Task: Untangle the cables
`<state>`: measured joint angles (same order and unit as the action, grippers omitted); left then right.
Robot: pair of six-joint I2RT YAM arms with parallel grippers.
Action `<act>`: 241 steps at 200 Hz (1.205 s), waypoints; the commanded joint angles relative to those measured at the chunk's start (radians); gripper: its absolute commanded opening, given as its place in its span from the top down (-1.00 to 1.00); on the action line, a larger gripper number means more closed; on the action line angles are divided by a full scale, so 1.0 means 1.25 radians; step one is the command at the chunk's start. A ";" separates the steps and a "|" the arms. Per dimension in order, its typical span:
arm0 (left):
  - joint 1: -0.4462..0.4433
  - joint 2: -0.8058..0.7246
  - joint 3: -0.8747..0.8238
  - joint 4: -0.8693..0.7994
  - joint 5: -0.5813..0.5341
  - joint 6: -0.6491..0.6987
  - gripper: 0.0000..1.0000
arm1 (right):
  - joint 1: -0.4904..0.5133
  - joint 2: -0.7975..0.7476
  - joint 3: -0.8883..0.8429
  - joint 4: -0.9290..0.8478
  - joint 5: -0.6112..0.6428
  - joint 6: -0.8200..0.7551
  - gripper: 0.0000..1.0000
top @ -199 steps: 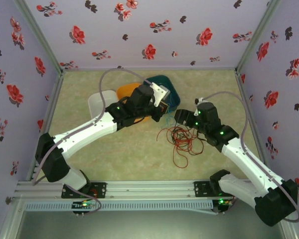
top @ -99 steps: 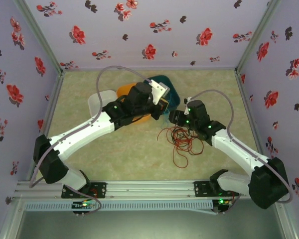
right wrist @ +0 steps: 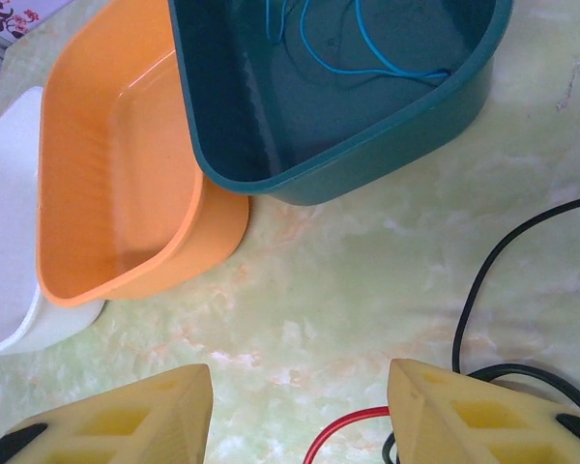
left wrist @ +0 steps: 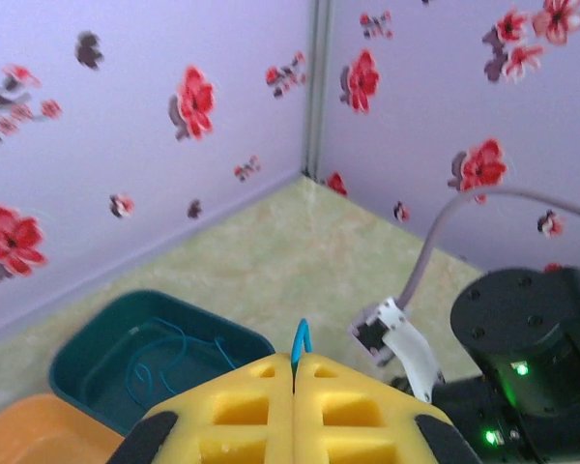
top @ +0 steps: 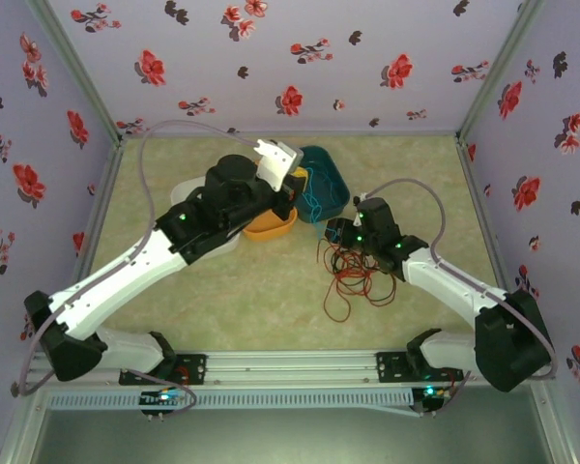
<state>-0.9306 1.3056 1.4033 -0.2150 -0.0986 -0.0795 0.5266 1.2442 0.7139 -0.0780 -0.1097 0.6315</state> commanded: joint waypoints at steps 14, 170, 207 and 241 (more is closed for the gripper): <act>0.003 -0.030 -0.016 0.064 -0.051 0.033 1.00 | 0.005 -0.018 -0.001 -0.008 0.009 -0.008 -0.07; 0.013 0.022 -0.002 0.080 -0.084 -0.003 1.00 | 0.191 -0.301 0.011 0.031 0.154 -0.170 -0.18; 0.013 0.018 -0.004 0.077 -0.084 -0.012 1.00 | 0.235 -0.223 0.045 0.025 0.227 -0.189 -0.27; 0.013 0.004 -0.016 0.077 -0.084 -0.014 1.00 | 0.235 -0.129 0.061 0.085 0.303 -0.172 -0.03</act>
<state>-0.9226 1.3293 1.3983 -0.1589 -0.1841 -0.0765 0.8146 1.0233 0.7464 -0.0372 0.1497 0.4225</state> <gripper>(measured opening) 0.049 0.573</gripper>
